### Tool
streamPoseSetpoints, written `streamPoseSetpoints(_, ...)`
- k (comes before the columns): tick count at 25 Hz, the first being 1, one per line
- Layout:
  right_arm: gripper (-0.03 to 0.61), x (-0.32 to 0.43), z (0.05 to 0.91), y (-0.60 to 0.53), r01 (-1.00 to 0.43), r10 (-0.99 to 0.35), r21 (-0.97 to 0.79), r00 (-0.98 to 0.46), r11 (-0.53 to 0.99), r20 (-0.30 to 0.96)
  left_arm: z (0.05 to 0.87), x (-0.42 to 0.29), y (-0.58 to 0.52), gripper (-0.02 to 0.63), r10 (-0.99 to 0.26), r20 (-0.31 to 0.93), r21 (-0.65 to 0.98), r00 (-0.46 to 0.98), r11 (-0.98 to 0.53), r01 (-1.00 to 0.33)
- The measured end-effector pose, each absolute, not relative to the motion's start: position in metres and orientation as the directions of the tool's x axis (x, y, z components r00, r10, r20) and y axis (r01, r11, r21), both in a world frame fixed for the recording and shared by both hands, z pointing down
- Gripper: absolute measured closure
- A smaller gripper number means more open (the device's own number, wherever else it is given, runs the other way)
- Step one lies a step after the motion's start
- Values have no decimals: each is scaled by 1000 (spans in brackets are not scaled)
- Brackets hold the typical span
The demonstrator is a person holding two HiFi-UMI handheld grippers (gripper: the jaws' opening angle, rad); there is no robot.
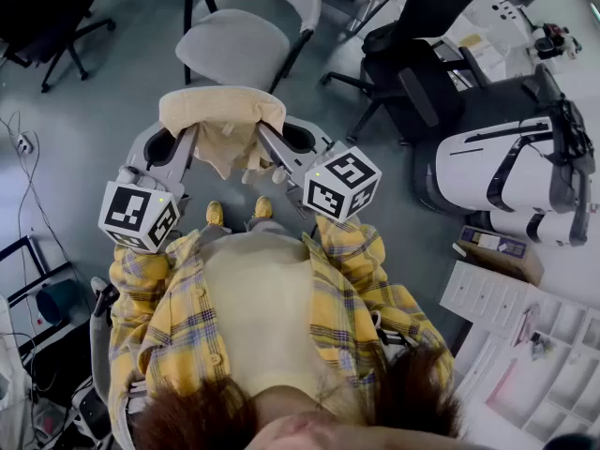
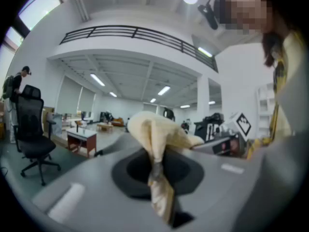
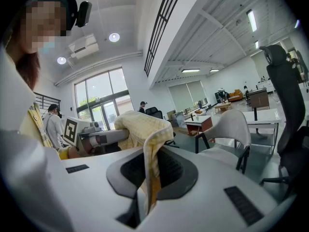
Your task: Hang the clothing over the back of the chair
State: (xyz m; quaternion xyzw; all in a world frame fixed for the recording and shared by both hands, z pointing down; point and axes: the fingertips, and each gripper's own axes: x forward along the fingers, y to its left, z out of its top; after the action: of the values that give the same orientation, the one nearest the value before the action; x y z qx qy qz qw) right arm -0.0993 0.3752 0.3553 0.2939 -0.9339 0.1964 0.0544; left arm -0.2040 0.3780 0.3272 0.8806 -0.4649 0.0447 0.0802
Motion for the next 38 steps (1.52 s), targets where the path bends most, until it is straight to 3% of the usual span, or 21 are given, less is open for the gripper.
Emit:
streamPoseSetpoints(16,546,-82,353,358,-573,-540,-359,-818,737,196,323,-184,354,580,-819,139,95,556,-548,-831)
streamPoseSetpoints(38,546,25,337,304,-609,-605,-366,-784,704,140,310,-62,274,580,-761,162,39,628,-631,-775)
